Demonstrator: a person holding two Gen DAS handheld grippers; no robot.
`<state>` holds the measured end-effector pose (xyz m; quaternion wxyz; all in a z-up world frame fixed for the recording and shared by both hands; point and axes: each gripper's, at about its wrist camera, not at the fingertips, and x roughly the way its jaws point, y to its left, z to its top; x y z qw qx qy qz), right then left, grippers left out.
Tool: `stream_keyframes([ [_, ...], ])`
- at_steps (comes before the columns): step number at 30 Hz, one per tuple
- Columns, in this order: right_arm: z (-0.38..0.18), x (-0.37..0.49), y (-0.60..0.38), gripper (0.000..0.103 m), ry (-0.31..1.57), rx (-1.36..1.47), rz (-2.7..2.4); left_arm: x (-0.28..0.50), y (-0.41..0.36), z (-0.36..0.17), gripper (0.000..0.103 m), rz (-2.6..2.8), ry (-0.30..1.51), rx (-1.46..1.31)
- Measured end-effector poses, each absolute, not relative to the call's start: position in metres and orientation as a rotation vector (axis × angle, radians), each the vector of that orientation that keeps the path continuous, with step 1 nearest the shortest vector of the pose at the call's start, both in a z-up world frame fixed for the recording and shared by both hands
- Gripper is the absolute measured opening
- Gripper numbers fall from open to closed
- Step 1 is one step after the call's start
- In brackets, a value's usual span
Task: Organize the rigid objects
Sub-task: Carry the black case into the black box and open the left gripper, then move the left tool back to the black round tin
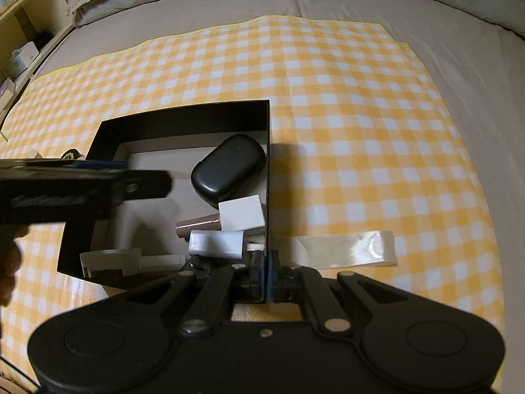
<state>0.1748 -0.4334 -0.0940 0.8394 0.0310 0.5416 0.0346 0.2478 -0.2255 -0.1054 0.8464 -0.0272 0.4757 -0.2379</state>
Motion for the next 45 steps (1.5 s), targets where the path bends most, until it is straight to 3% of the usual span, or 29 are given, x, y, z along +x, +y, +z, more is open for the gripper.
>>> stream_keyframes([
  [4,-0.094,0.175,-0.434,0.003,1.145,0.062,0.068,0.236,-0.214,-0.091,0.088,-0.491,0.972,-0.028],
  [10,-0.095,0.175,-0.434,0.003,1.145,0.055,0.067,0.216,-0.187,-0.073,0.103,-0.471,0.927,0.016],
  [30,-0.094,0.175,-0.432,0.003,1.158,0.022,0.046,0.204,-0.085,-0.062,0.103,-0.319,0.862,-0.063],
  [45,-0.095,0.176,-0.433,0.003,1.166,0.0,0.045,0.253,-0.052,-0.104,0.103,-0.19,0.87,0.056],
])
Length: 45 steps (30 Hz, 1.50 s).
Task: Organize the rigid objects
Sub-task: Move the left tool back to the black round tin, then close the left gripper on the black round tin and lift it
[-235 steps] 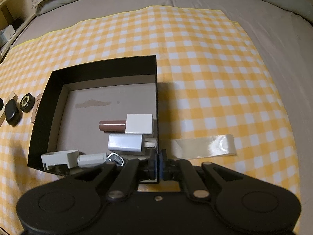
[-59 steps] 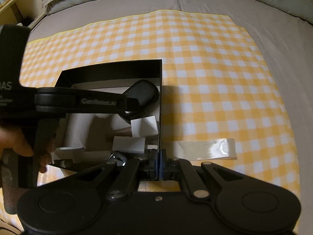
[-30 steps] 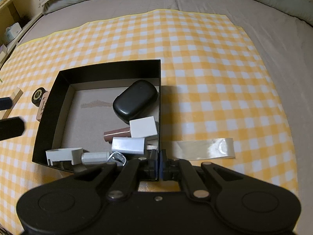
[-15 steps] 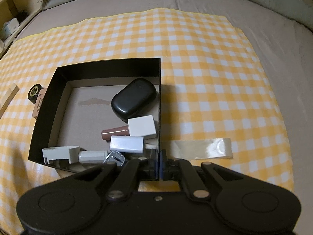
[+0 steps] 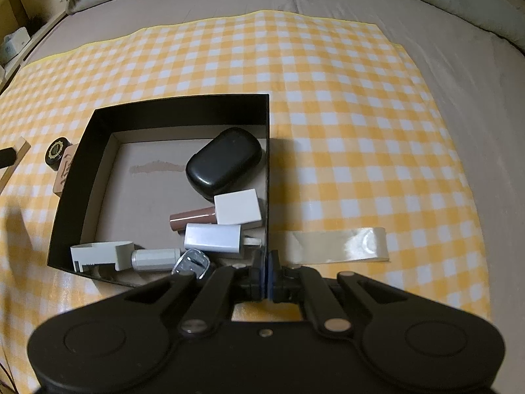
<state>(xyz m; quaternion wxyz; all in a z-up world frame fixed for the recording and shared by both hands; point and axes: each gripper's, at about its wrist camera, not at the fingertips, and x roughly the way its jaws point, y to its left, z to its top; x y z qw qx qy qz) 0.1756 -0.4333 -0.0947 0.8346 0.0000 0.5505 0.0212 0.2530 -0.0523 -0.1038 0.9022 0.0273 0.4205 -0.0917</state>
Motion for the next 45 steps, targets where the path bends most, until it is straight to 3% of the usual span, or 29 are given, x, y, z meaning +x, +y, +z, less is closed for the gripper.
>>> stream_keyframes([
  [14,-0.097,0.175,-0.436,0.003,1.158,0.007,0.096,0.284,-0.056,-0.151,0.1,-0.212,0.974,0.293],
  [32,-0.103,0.181,-0.442,0.004,1.156,0.021,0.118,0.323,-0.074,-0.173,0.051,-0.233,0.952,0.298],
  [45,-0.103,0.181,-0.442,0.004,1.156,0.016,0.117,0.312,-0.073,-0.152,0.051,-0.219,0.925,0.207],
])
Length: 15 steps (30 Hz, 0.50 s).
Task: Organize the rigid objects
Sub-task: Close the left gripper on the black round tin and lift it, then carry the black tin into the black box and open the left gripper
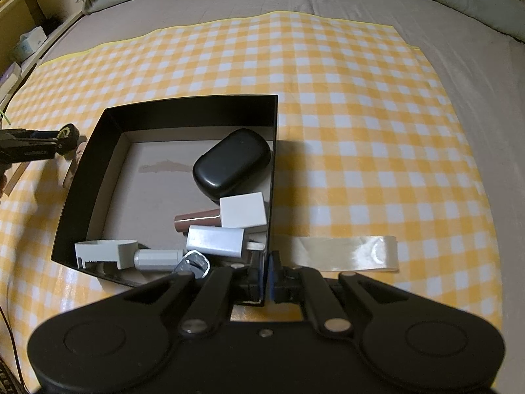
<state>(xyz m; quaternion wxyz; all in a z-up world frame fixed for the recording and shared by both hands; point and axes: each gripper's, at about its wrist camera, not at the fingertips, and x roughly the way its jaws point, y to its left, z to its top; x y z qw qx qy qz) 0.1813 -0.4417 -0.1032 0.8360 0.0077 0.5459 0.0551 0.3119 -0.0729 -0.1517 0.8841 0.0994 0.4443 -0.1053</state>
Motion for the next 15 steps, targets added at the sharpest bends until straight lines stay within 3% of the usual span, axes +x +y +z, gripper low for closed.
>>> stream_keyframes([
  [8,-0.104,0.181,-0.442,0.004,1.155,0.018,0.113,0.279,-0.105,-0.107,0.051,-0.389,0.848,0.124],
  [15,-0.102,0.183,-0.441,0.004,1.143,0.02,0.097,0.248,-0.166,-0.1,0.051,-0.583,0.894,0.168],
])
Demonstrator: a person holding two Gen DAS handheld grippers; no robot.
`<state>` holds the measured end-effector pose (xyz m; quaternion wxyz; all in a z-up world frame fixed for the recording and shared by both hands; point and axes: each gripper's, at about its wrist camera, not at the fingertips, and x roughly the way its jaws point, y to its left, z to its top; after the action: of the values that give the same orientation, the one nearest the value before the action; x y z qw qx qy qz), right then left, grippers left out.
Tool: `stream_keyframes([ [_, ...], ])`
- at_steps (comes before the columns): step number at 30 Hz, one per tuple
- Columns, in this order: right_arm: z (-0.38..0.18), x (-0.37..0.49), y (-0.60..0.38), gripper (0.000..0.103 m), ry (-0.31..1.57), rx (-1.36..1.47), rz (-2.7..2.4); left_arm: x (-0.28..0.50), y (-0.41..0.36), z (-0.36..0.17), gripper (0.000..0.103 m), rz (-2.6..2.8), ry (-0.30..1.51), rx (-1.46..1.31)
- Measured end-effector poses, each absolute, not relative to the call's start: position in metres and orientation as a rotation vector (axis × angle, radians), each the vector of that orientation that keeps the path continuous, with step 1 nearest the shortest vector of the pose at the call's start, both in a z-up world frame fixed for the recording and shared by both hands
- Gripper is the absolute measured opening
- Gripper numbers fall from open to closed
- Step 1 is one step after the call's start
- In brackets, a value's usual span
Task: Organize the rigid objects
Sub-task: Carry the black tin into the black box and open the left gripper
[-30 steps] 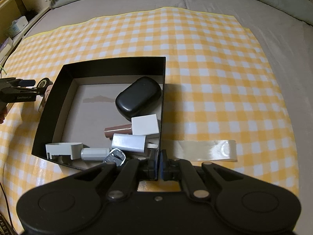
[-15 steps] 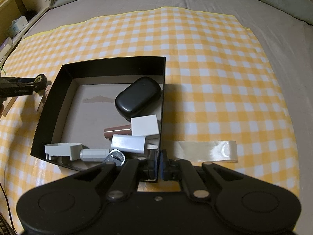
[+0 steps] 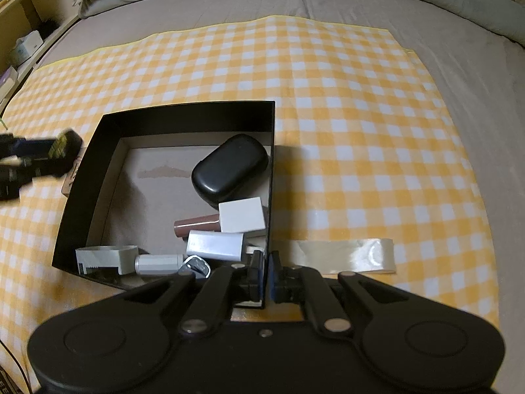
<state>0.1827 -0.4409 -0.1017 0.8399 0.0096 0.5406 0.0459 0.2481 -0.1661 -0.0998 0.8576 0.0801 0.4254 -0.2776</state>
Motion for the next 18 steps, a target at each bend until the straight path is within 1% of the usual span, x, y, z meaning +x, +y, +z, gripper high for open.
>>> stream_keyframes([
  [8,-0.102,0.182,-0.441,0.003,1.143,0.021,0.099,0.236,-0.212,-0.124,0.051,-0.642,0.97,0.248],
  [18,-0.101,0.181,-0.44,0.003,1.142,0.021,0.098,0.243,-0.219,-0.141,0.051,-0.638,1.023,0.245],
])
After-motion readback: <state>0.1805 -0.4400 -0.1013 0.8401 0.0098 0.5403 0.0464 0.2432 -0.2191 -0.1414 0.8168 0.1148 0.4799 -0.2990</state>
